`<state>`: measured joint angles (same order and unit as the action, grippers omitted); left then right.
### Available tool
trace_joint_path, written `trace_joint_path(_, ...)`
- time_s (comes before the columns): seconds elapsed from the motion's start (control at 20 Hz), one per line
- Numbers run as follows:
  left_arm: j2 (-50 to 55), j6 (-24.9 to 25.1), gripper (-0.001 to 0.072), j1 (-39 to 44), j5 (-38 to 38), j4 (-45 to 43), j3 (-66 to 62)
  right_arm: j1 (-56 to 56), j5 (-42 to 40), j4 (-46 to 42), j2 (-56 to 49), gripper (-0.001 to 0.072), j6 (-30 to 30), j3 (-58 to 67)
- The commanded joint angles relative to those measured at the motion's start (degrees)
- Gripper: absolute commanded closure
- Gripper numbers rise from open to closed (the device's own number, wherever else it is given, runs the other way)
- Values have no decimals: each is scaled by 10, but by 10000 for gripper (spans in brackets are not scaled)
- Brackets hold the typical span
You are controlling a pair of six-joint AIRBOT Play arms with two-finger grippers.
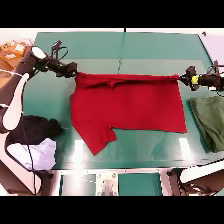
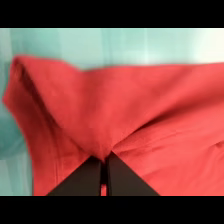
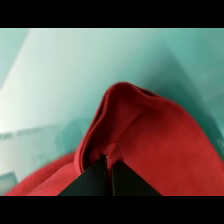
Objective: Fold the shirts.
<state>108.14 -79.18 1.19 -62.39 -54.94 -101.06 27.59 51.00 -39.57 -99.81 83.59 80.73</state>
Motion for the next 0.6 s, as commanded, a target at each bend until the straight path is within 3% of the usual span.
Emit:
trace_joint_path(0.0, 9, 2, 683, -3, -75, -8, 6, 37, 96, -14, -13, 692, 15, 12)
trace_joint_path(0.15, 9, 10, 683, 8, -109, -6, 42, 70, 134, -16, -5, 692, 15, -14)
trace_joint_path(0.4, 10, 17, 683, 20, -61, 12, 75, 74, 133, -16, -2, 687, 12, -59)
trace_joint_path(0.45, 10, 17, 681, 20, -60, 25, 75, 74, 134, -16, -2, 570, 12, -59)
trace_joint_path(0.5, 9, 17, 539, 20, -69, 35, 73, 78, 144, -16, -2, 386, 12, -52)
trace_joint_path(0.55, 9, 16, 165, 19, -92, 35, 66, 88, 165, -20, -2, 376, 12, -38)
